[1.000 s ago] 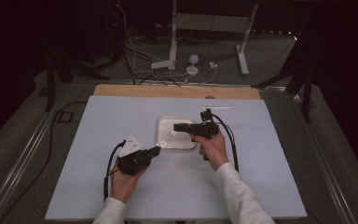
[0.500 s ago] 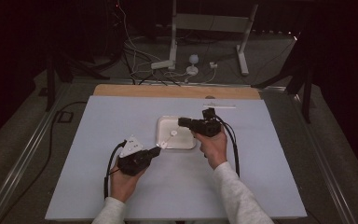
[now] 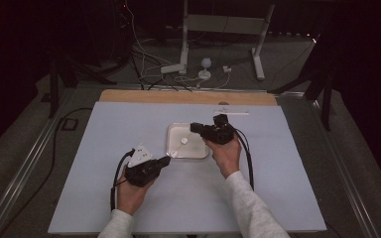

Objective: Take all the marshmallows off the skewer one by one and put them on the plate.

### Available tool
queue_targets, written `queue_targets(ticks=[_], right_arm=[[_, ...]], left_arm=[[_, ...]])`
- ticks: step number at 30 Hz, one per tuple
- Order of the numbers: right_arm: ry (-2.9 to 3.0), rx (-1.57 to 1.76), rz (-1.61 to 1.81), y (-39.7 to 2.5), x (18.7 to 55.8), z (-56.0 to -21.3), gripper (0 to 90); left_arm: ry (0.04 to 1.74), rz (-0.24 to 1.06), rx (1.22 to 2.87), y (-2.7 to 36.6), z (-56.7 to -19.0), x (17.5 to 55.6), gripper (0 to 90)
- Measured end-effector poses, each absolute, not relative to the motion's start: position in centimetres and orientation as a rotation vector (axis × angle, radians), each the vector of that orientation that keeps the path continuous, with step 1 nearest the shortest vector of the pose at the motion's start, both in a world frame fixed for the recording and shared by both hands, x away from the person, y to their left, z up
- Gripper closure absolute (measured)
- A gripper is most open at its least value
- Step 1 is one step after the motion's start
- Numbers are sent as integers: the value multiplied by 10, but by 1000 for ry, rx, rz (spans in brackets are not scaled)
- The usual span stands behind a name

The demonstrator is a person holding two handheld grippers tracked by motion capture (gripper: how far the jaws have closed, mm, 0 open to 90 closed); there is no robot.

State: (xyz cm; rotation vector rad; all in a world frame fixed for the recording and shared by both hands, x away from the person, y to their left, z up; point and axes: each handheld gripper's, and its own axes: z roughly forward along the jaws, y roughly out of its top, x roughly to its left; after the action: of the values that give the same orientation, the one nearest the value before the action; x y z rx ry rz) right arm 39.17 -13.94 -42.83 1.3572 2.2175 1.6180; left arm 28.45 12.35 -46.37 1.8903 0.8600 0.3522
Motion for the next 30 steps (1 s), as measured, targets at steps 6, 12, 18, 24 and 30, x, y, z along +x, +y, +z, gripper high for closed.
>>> queue_targets(ticks=[6,12,18,24,30], right_arm=[[2082,1452,1588,-152,397,-426,832],[2142,1393,1605,-159,397,-421,817],[2195,1395,1564,-151,401,-434,803],[2229,1453,1517,-143,410,-449,789],[2242,1499,1425,-137,416,-463,577]], left_arm=[[884,355,1900,132,-466,283,900],[905,346,1864,134,-466,286,900],[933,347,1841,137,-466,287,900],[956,345,1831,141,-467,288,900],[975,345,1844,141,-472,290,900]])
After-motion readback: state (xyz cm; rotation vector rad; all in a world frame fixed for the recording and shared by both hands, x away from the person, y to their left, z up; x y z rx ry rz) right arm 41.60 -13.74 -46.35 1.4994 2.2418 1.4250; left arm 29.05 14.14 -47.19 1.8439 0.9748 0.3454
